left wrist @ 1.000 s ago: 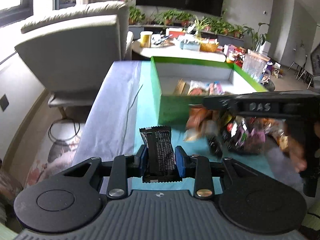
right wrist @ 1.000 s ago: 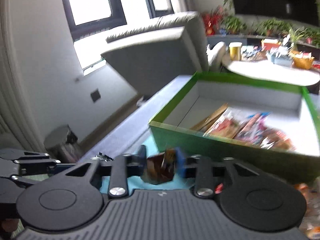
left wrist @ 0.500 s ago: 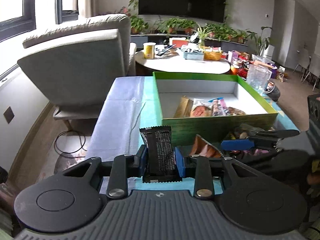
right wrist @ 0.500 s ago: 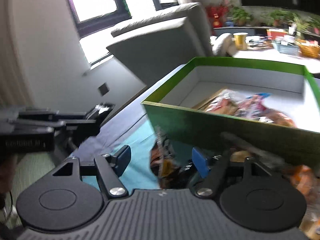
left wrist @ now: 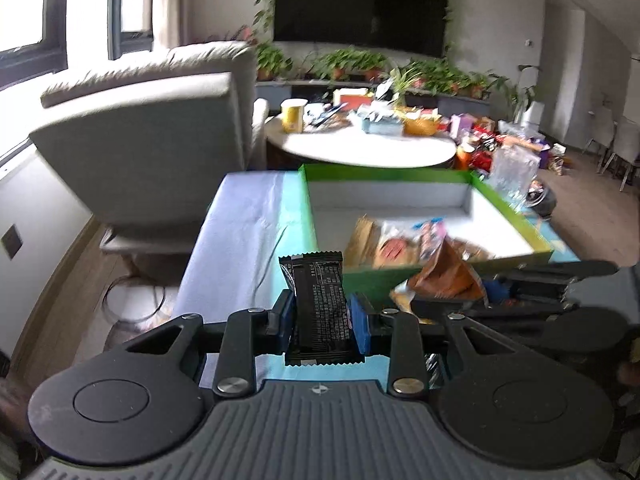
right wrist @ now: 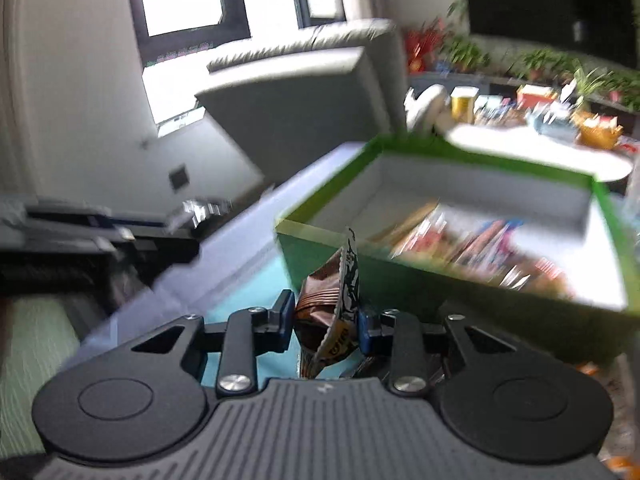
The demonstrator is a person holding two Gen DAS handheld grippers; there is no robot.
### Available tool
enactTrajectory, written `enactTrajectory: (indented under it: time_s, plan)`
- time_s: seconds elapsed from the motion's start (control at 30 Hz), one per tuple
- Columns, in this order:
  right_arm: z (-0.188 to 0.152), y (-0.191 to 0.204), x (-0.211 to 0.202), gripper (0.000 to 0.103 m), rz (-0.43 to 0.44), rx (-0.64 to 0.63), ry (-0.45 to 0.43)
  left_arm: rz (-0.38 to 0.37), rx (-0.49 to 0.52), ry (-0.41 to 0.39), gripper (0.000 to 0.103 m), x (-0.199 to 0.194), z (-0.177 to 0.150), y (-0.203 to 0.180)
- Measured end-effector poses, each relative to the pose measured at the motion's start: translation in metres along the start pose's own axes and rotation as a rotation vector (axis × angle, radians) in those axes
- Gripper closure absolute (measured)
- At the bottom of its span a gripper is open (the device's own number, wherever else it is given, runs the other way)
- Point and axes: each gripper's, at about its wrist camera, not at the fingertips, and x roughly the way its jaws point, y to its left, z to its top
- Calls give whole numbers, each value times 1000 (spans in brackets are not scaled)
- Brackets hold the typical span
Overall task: Organize snacks
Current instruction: 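Carry the black bar and brown nut pack over the green box, then open both tools to drop the snacks into the green box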
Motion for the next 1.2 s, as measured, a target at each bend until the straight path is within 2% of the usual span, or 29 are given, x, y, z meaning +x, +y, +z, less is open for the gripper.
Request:
enactTrajectory:
  time_s: [0.2,0.27,0.4,0.6,0.83,1.2]
  plan:
    - [24,-28,-28,66,-99,94,-139,-52,33,-64,75,13,29,-19]
    - [30,-36,-28,66,-140,109,-157,-69,39,-81,75,19,40,-26]
    - [33,-48,-26,66,-167,132,-175,-87,64,-99,75,36,57,-40]
    - [35,-67,-16,65,-191,188,-173,-99,97,-82,75,64,67,-54]
    - [32,-85,-7,65,-202,251,-159,-98,78,-10,75,99,61,-58]
    - [25,-95,9,65,-208,309,-121,-85,75,32,74,123,59,-58]
